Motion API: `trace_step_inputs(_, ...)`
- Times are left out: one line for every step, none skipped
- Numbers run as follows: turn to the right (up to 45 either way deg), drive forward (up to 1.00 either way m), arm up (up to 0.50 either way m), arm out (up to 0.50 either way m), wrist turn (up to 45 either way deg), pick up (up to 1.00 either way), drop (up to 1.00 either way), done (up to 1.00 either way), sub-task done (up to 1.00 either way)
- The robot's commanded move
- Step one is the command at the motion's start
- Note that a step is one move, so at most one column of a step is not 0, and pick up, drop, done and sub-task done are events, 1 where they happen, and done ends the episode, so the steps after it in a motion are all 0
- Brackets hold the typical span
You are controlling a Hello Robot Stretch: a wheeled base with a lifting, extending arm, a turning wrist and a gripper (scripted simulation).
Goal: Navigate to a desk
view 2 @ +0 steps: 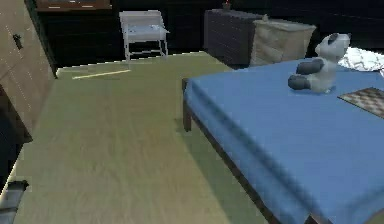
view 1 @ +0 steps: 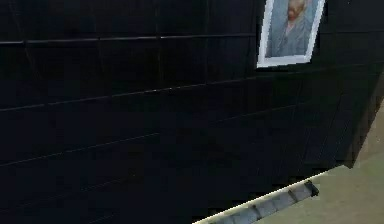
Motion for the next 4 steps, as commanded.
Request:
trace_step_inputs(45.0,0.00,0.00,0.00,0.0,0.00,0.00,0.00,0.00)
trace_step_inputs(21.0,0.00,0.00,0.00,0.0,0.00,0.00,0.00,0.00)
trace_step_inputs(0.0,1.00,0.00,0.00,0.0,0.00,0.00,0.00,0.00)
trace_step_inputs(0.0,0.75,0.00,0.00,0.0,0.00,0.00,0.00,0.00)
